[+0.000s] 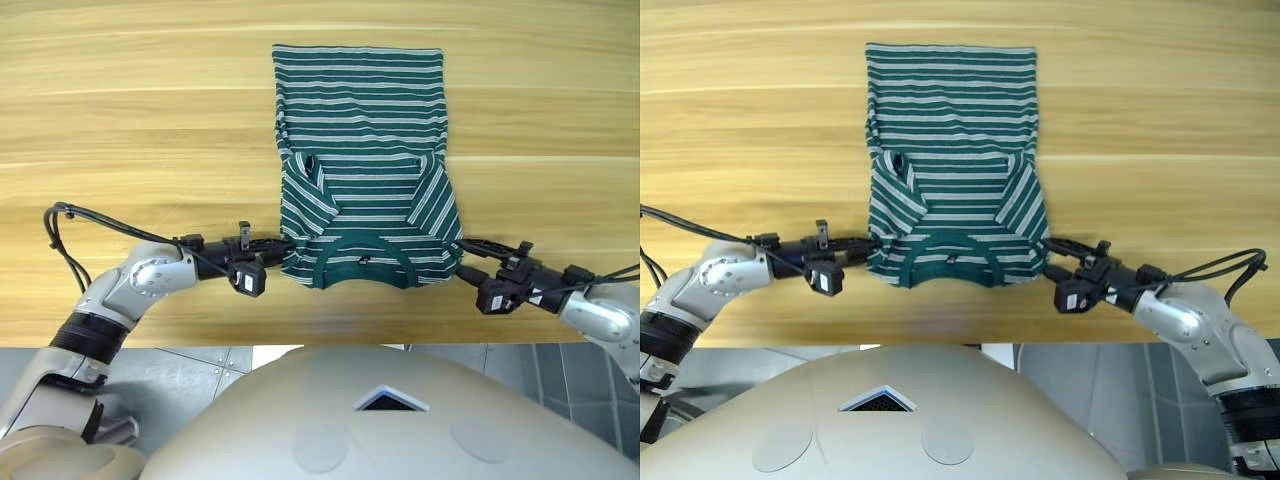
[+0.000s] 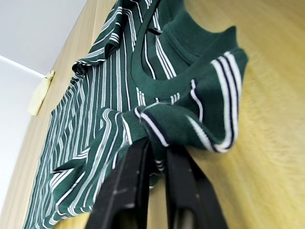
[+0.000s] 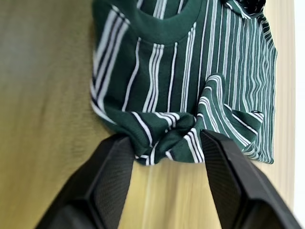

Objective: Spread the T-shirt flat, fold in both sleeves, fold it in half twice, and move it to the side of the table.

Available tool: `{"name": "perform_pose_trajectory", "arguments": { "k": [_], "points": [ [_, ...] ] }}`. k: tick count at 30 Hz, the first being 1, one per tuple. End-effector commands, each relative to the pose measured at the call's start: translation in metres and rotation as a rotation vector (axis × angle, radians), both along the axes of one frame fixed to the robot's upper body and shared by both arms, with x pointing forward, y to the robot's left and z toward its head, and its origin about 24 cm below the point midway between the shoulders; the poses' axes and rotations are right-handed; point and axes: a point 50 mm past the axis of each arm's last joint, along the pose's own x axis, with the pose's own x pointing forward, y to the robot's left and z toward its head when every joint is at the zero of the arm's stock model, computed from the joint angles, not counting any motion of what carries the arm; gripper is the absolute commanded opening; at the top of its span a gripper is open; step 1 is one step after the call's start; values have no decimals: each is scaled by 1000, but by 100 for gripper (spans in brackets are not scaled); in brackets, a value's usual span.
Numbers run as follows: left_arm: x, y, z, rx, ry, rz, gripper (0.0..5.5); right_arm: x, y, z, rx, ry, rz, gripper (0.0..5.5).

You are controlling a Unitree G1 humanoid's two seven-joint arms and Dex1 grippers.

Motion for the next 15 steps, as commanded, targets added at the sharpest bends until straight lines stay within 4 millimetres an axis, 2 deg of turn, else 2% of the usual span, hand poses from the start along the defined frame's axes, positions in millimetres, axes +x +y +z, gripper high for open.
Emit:
{"name": "perform_pose_trajectory", "arguments": {
  "k": [1, 7, 8, 9, 12, 15],
  "points": [
    [-18, 3, -24, 91, 105, -12, 9, 10, -4, -3, -50, 4, 18, 247],
    [-15, 0, -24, 75, 90, 5, 2, 14, -4, -7, -64, 8, 53, 247],
    [-14, 0, -24, 73, 87, 7, 2, 11, -3, -8, -61, 22, 67, 247],
    [-14, 0, -24, 72, 84, 11, 0, 8, -1, -8, -55, 33, 79, 217],
    [-11, 1, -24, 72, 75, 27, 0, 2, 0, -4, -34, 43, 84, 217],
    [-9, 1, -23, 68, 68, 32, 0, 25, -44, 18, -160, -102, -111, 217]
  ]
}}
